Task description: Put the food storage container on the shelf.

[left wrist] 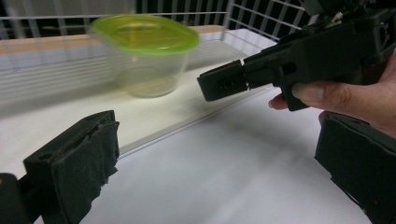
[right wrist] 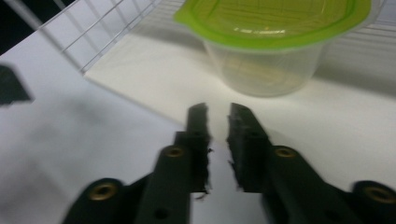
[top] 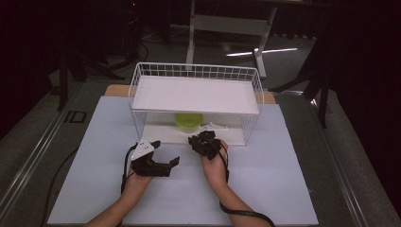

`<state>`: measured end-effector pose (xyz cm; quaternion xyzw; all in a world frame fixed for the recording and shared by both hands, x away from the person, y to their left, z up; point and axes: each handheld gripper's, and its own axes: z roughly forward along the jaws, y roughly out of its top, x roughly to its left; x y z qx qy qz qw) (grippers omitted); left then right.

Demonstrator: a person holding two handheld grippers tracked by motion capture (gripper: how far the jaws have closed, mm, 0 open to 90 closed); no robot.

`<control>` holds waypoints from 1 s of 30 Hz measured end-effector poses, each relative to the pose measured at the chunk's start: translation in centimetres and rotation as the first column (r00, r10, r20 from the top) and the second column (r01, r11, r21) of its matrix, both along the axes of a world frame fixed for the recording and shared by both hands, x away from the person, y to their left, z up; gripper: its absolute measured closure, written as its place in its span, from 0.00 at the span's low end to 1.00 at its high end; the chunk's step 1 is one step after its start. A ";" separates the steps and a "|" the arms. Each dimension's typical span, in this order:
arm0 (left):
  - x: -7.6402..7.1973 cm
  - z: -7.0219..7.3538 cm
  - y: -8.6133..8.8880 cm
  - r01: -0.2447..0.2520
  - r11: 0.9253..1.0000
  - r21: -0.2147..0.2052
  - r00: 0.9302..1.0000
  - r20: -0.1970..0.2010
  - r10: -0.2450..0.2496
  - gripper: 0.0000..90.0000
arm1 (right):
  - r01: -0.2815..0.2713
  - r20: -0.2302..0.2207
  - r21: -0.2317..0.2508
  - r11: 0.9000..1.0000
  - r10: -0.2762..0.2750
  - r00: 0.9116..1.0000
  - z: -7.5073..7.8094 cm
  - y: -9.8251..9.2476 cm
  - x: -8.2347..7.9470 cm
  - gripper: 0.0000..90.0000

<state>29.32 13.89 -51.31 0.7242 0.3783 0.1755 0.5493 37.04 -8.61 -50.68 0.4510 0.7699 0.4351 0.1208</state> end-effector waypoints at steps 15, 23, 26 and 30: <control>-0.9 1.8 0.6 0.084 0.995 -0.045 0.996 0.006 -0.084 0.01 | -0.085 0.091 0.056 0.995 0.080 0.993 1.9 -2.8 -3.9 0.20; -1.8 2.6 1.3 0.123 0.991 -0.045 0.992 0.010 -0.123 0.01 | -0.113 0.146 0.046 0.993 0.105 0.984 3.0 -4.8 -6.0 0.20; -2.1 2.7 1.6 0.121 0.992 -0.042 0.993 0.011 -0.121 0.01 | -0.116 0.150 0.052 0.992 0.107 0.983 3.3 -5.8 -6.7 0.20; -2.3 2.8 2.0 0.123 0.992 -0.034 0.992 -0.006 -0.123 0.01 | -0.116 0.161 0.046 0.992 0.107 0.981 3.5 -7.0 -7.6 0.20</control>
